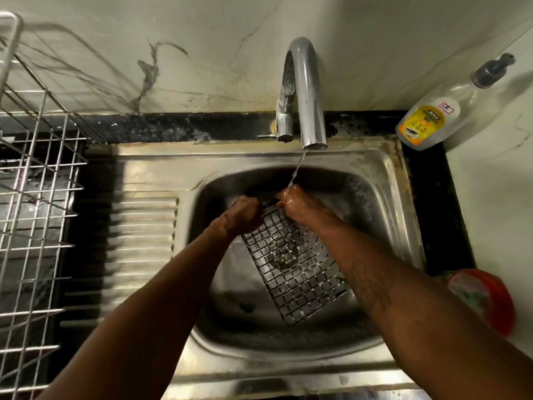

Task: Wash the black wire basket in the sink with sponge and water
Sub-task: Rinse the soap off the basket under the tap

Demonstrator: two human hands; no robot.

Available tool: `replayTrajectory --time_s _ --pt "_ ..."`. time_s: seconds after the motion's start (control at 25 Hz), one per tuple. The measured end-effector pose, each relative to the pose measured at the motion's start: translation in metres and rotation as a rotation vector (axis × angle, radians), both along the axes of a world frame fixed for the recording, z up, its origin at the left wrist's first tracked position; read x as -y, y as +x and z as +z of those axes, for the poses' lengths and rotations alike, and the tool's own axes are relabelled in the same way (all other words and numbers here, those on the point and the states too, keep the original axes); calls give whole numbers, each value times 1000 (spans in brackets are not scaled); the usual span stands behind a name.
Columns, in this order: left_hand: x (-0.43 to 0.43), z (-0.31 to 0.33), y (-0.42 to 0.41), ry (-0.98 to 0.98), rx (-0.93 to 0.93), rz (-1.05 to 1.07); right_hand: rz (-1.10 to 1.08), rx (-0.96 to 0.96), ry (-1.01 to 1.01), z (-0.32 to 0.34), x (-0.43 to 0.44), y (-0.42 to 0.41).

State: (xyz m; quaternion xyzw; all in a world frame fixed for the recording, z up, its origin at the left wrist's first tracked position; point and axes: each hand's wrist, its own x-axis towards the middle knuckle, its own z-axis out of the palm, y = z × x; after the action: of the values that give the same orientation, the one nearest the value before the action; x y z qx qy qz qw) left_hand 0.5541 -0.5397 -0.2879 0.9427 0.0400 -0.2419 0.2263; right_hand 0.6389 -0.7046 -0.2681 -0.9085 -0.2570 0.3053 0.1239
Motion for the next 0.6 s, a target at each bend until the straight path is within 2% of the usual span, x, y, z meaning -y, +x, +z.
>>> replayTrajectory --time_s 0.04,0.16,0.28,0.36,0.44,0.48,0.56,0.6 --pt "4 1 -2 -1 26 4 -2 -22 58 1 -1 -3" --pt "1 -12 -6 -56 159 37 185 60 107 1 -14 -19" --pt "3 -18 -8 -3 78 94 9 -45 120 5 -16 -5" --pt "5 -22 -9 -4 46 103 -28 35 46 4 -5 6" --pt "11 -16 -4 -1 65 88 205 324 45 7 4 7" --pt "13 -14 -1 -12 94 70 346 399 70 5 6 3" --pt "18 -7 7 -42 148 25 519 402 -80 -8 12 -10" --pt "20 -6 12 -48 148 -3 496 359 -164 -19 15 -16"
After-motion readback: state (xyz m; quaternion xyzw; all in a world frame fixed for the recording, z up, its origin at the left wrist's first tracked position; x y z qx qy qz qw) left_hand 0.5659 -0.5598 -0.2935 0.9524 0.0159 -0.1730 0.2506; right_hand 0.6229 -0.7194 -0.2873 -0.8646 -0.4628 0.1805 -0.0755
